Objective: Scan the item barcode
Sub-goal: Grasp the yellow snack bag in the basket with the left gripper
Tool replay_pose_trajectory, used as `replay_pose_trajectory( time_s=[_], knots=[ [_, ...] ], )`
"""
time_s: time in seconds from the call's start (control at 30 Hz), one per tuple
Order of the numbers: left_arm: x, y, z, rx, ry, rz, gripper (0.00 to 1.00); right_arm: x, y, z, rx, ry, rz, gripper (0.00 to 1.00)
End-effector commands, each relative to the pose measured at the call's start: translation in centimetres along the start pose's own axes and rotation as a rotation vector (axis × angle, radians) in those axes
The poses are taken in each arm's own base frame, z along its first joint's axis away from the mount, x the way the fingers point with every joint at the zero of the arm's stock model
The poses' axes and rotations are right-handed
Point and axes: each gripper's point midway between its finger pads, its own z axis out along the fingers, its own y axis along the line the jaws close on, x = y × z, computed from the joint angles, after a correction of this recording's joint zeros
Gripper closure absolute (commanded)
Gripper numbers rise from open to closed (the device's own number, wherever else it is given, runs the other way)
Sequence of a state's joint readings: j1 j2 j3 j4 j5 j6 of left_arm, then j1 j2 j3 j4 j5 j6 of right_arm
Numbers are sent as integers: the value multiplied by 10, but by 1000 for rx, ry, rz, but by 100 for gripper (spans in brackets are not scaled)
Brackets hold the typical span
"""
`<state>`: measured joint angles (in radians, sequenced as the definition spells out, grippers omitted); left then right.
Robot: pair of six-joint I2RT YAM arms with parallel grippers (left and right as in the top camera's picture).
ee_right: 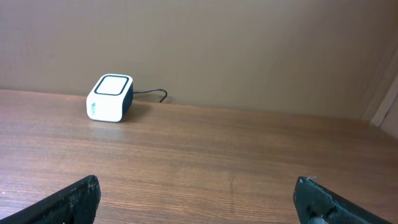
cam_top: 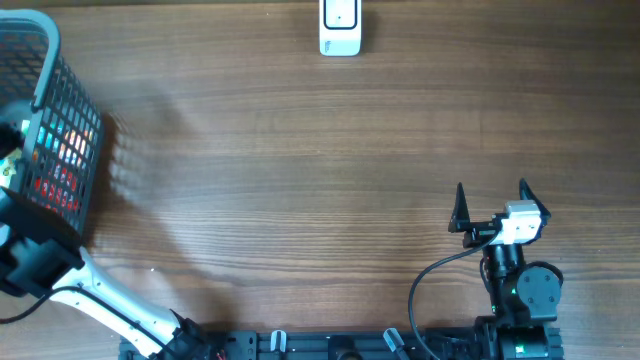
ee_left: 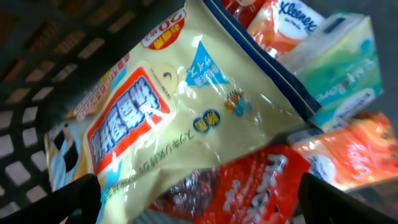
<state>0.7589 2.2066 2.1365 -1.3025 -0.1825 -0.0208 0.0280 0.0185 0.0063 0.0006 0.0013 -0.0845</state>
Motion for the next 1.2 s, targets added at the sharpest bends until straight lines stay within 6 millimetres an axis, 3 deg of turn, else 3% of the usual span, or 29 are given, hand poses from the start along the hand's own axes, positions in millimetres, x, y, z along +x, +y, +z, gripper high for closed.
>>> replay_pose_trajectory(
  time_s=[0.0, 0.13, 0.4, 0.7, 0.87, 0.9, 1.1, 1.17],
  knots=[
    [11, 2, 22, -48, 34, 62, 1, -2, -1, 0, 3, -9, -11, 0],
    [15, 0, 36, -63, 42, 113, 0, -2, -1, 0, 3, -9, -10, 0],
    [14, 3, 40, -80, 36, 127, 8, -2, -1, 0, 3, -9, -10, 0],
    [29, 3, 62, -97, 77, 176, 12, -2, -1, 0, 3, -9, -11, 0],
    [22, 11, 65, -151, 45, 170, 14, -2, -1, 0, 3, -9, -11, 0],
    [21, 11, 65, -151, 41, 169, 18, -2, -1, 0, 3, -9, -11, 0],
    [17, 11, 65, -151, 26, 165, 76, -2, -1, 0, 3, -9, -10, 0],
    [17, 11, 65, -151, 26, 165, 90, -2, -1, 0, 3, -9, -11, 0]
  ],
)
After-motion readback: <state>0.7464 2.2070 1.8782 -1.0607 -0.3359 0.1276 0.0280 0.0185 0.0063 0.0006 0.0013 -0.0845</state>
